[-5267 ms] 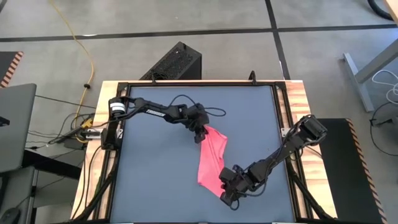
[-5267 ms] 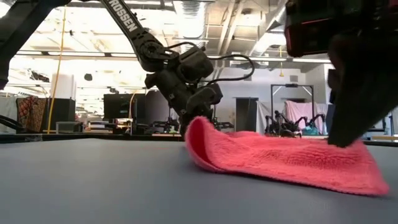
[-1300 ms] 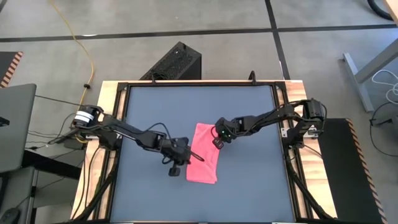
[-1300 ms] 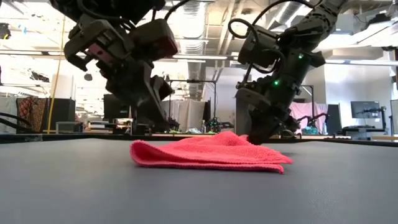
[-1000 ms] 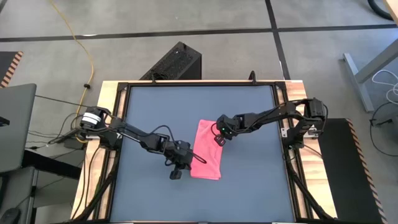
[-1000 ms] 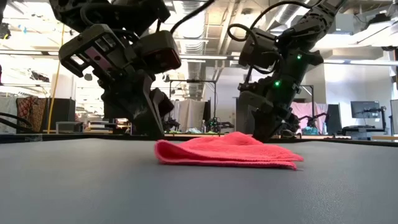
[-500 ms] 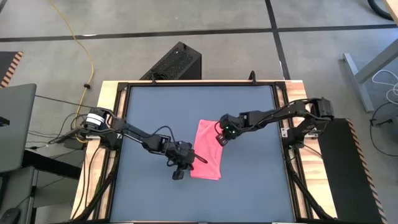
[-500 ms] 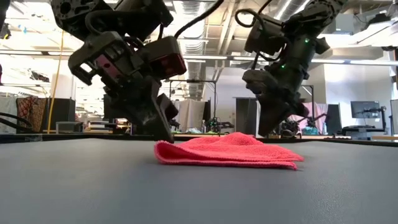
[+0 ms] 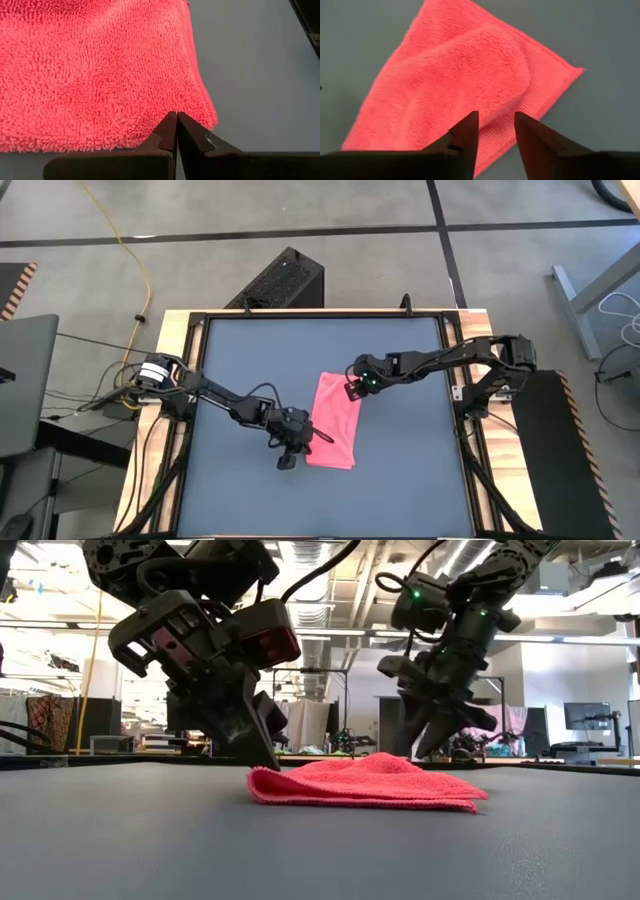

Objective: Roll towel
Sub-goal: Fold the pink towel

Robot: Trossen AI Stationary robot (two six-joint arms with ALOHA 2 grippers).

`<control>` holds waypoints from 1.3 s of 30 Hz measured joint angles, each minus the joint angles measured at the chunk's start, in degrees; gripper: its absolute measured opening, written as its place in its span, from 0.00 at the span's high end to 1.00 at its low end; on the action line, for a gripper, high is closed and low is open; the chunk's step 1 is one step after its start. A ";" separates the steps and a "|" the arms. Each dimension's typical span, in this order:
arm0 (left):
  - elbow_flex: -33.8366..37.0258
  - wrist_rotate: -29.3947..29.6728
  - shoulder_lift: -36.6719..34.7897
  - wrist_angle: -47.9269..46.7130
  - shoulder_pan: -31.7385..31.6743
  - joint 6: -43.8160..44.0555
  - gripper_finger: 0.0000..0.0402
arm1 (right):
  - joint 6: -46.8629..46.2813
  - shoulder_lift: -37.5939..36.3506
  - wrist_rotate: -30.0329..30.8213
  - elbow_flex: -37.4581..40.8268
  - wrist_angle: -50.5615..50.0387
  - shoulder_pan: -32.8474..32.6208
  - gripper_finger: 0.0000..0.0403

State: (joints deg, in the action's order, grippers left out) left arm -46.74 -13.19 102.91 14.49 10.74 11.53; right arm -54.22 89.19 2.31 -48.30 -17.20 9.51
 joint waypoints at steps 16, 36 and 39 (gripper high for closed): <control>0.00 0.44 0.00 -0.51 0.00 1.49 1.00 | -10.30 0.11 1.64 5.60 11.51 -0.01 0.58; 0.02 -0.34 0.24 -0.82 0.09 2.64 1.00 | -8.58 -0.31 4.07 5.00 13.12 -1.28 0.97; 0.02 -0.33 0.24 -1.04 0.09 2.46 1.00 | -7.79 -0.33 4.15 3.50 11.50 -1.53 0.96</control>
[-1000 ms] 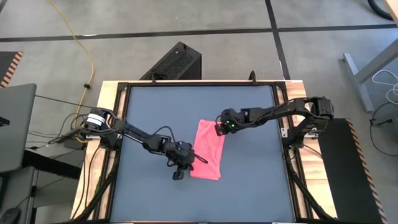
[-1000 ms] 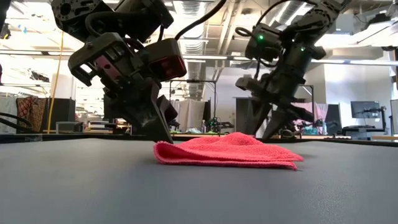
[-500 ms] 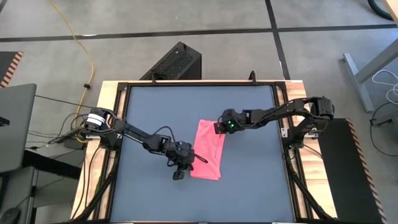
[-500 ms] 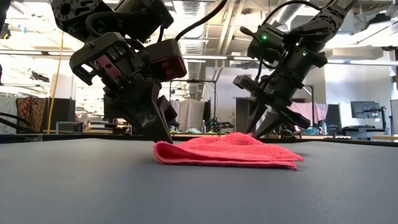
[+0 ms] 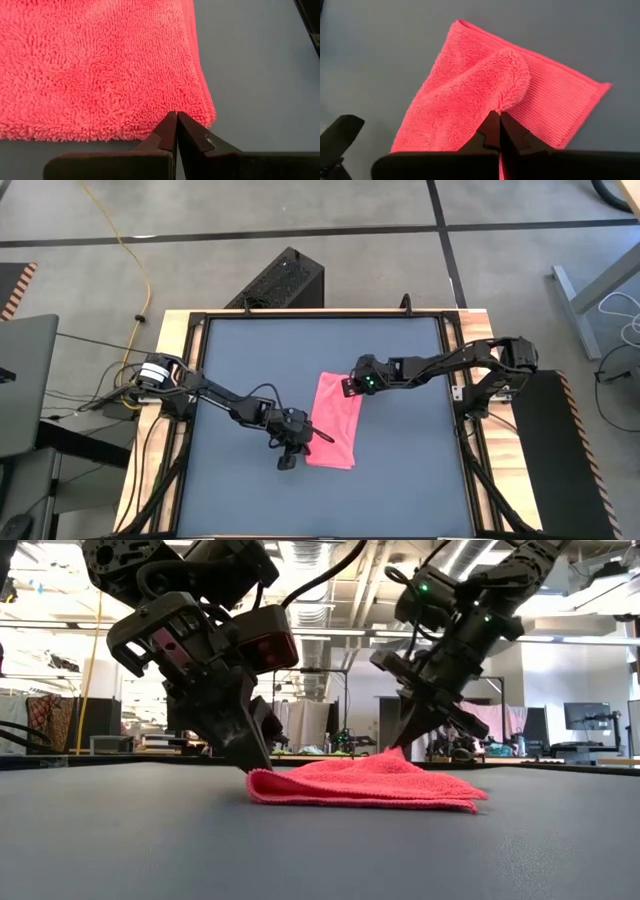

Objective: Roll towel
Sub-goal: Fold the pink towel

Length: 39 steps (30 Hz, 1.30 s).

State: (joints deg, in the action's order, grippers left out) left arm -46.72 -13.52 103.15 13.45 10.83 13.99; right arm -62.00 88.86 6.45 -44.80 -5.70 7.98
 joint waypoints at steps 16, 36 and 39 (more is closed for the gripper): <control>0.00 -0.23 0.04 -1.67 -0.01 -0.21 1.00 | 1.34 0.38 4.64 -3.56 -14.91 -0.73 0.95; 0.00 1.18 -3.30 0.40 -0.04 -4.98 1.00 | 5.46 0.42 2.11 -3.58 -19.49 -1.61 0.66; 0.00 1.83 -3.63 -0.49 -0.04 -5.96 1.00 | 4.26 0.37 1.53 -3.56 -14.23 -6.21 0.66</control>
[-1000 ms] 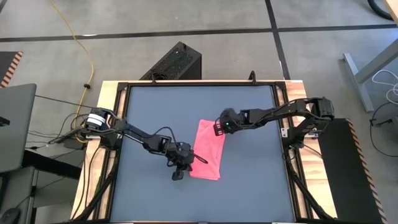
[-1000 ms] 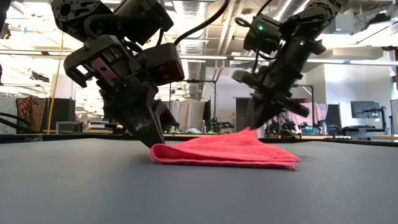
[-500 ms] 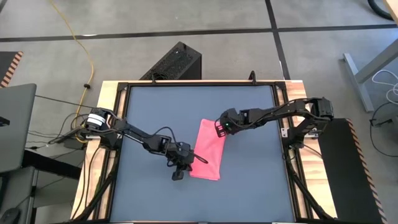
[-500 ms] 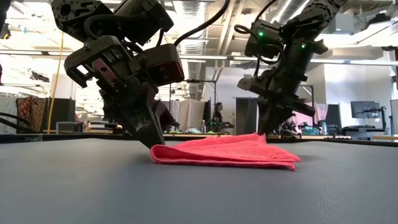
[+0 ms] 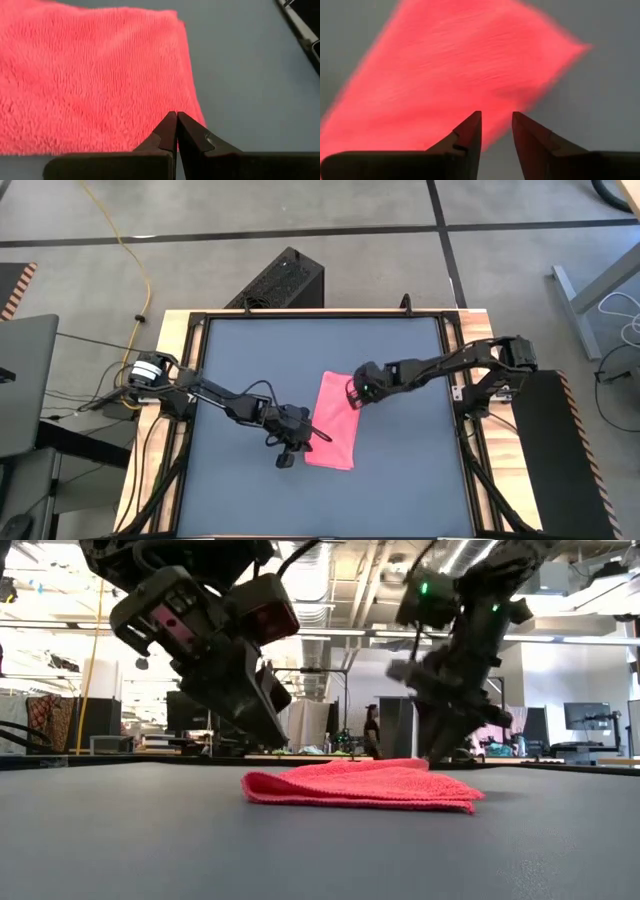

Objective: Roll towel
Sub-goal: Fold the pink towel

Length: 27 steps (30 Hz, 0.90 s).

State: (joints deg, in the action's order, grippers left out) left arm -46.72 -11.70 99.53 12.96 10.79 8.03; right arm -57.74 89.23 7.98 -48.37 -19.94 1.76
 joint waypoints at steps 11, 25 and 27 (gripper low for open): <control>0.01 0.70 -0.02 -1.37 0.02 0.60 1.00 | -9.90 0.15 14.41 0.01 5.29 -15.57 0.72; 0.00 -5.29 5.02 6.12 -2.27 4.60 1.00 | -12.43 12.35 14.25 -0.10 19.42 -19.13 0.88; 0.00 -7.25 5.75 5.83 -2.65 6.12 1.00 | -13.03 13.17 14.46 -0.07 19.77 -19.08 0.90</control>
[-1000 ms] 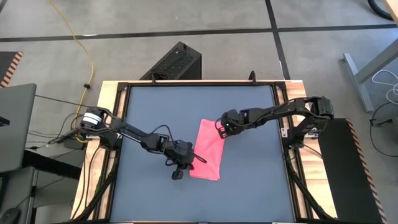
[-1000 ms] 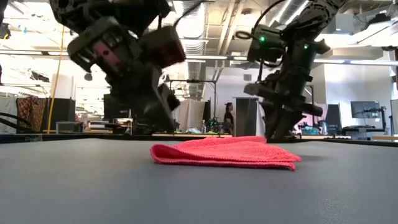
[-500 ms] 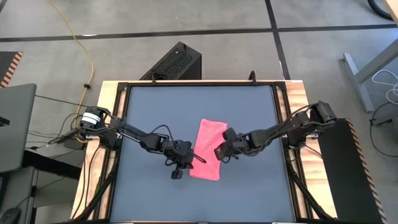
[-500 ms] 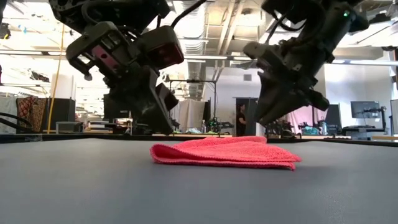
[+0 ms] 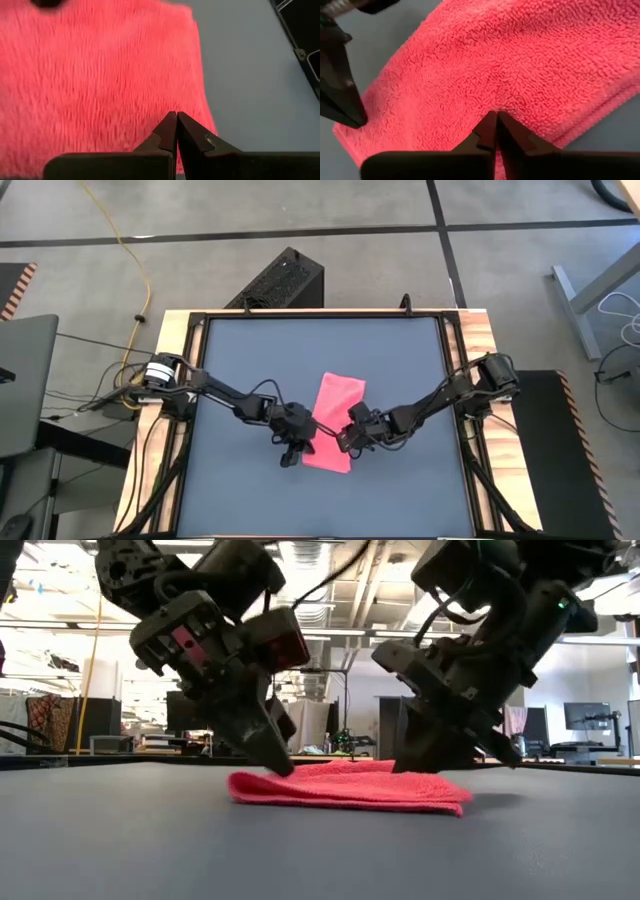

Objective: Roll towel
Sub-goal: Fold the pink towel

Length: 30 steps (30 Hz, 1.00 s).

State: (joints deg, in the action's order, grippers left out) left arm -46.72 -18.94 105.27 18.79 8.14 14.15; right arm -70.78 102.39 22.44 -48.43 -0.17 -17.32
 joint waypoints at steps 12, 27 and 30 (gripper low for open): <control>-0.07 -0.17 -0.85 -7.08 -2.07 -2.84 1.00 | 0.28 -0.03 -0.50 -0.06 -1.31 0.39 0.94; -0.09 -1.75 -7.54 0.96 -3.97 -5.97 1.00 | 0.60 -0.09 -2.79 0.03 -1.46 1.33 0.94; -0.09 0.56 -6.88 2.30 -3.65 -5.64 1.00 | 0.73 -0.09 -2.82 0.05 -0.92 1.33 0.94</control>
State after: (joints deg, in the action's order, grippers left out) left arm -46.81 -18.39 98.40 21.09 4.49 8.51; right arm -70.04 102.30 19.62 -48.38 -1.09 -15.99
